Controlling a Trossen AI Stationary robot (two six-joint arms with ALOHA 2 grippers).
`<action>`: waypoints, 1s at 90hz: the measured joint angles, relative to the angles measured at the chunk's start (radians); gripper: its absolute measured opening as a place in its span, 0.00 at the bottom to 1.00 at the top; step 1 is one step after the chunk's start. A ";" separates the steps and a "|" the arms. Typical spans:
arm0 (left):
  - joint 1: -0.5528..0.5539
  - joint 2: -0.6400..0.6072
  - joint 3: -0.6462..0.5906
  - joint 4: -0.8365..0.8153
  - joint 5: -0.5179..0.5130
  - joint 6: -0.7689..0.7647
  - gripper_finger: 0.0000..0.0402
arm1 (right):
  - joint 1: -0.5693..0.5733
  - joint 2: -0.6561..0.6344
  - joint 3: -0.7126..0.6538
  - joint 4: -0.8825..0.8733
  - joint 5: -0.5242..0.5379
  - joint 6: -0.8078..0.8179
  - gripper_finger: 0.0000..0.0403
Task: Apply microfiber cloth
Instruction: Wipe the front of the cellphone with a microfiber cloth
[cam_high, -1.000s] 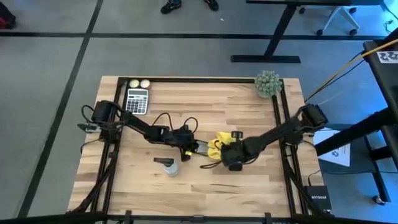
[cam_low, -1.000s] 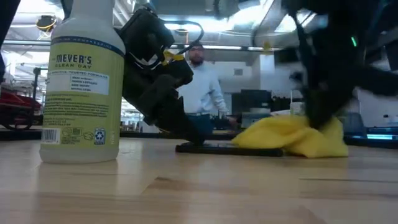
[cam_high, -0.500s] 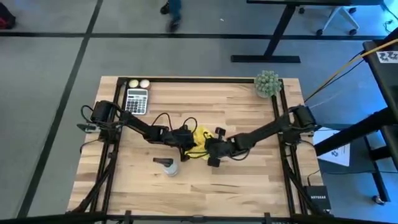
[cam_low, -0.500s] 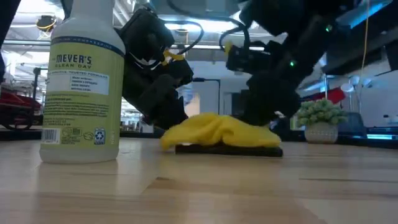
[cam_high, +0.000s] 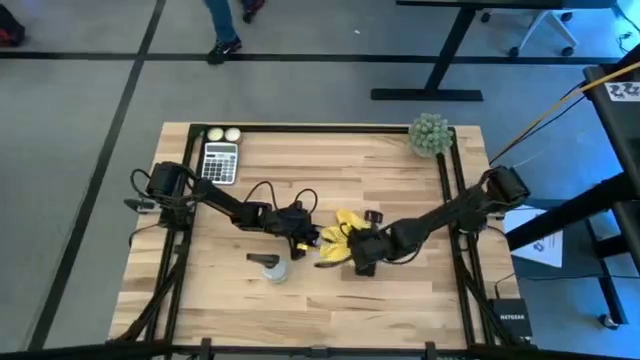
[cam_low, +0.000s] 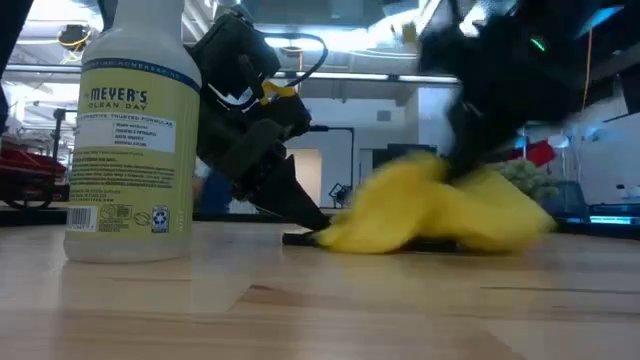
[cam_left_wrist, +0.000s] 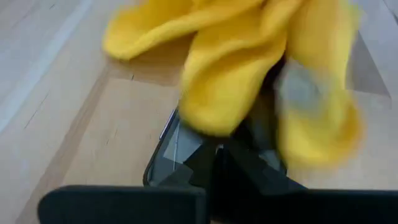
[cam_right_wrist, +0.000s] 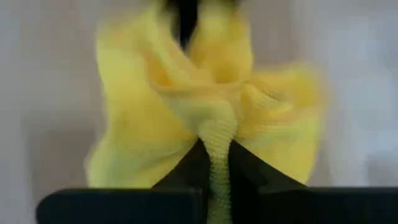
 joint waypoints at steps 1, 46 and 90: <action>0.000 0.000 0.000 0.000 0.000 0.001 0.04 | -0.003 0.001 0.000 0.017 0.009 -0.009 0.04; 0.000 0.000 0.001 -0.003 0.001 -0.002 0.04 | -0.097 0.279 0.012 0.397 -0.218 -0.069 0.04; 0.000 0.000 -0.001 -0.007 0.003 0.016 0.04 | 0.007 0.021 -0.001 -0.240 -0.280 -0.029 0.04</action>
